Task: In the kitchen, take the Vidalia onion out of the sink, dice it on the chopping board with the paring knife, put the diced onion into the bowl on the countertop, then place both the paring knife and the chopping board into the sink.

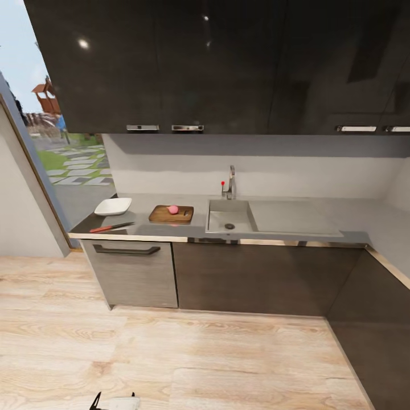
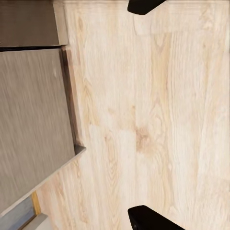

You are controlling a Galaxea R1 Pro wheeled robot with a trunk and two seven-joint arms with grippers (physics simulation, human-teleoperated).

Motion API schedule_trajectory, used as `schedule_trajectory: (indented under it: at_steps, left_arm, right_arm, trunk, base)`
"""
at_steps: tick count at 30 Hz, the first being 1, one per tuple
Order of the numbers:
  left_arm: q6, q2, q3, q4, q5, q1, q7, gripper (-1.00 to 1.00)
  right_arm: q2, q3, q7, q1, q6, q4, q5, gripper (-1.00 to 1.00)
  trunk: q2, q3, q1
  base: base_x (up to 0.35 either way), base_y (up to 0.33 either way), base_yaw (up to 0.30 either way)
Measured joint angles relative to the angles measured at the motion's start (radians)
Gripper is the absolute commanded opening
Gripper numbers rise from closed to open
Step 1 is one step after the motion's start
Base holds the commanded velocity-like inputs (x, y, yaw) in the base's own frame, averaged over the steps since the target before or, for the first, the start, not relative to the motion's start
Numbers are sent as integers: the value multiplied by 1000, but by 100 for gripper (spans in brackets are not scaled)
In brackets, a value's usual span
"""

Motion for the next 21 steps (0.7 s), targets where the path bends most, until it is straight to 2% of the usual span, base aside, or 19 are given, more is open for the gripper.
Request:
schedule_trajectory:
  at_steps: [2, 5, 7, 17, 21]
  left_arm:
    - [0, -1, 1, 0, 1, 0, -13, 100]
    - [3, -17, -2, 0, 1, 0, -119, 100]
    - [2, -19, 0, 0, 2, 0, -144, 100]
    - [2, 1, 2, 0, 4, 0, -200, 100]
    - [2, 8, 3, 1, 6, 0, -206, 100]
  right_arm:
    - [0, 0, 0, 0, 0, 0, 0, 100]
    - [-1, -1, -1, 1, 0, 0, -1, 100]
    - [-1, -1, 0, 1, 0, 0, -1, 100]
    - [0, 0, 0, 0, -1, 0, 0, 100]
    - [0, 0, 0, 0, -1, 0, 0, 100]
  trunk:
    - [0, 0, 0]
    - [0, 0, 0]
    - [0, 0, 0]
    - [0, 0, 0]
    - [0, 0, 0]
  base:
    - [0, 0, 0]
    - [0, 0, 0]
    - [0, 0, 0]
    - [0, 3, 0]
    - [0, 127, 0]
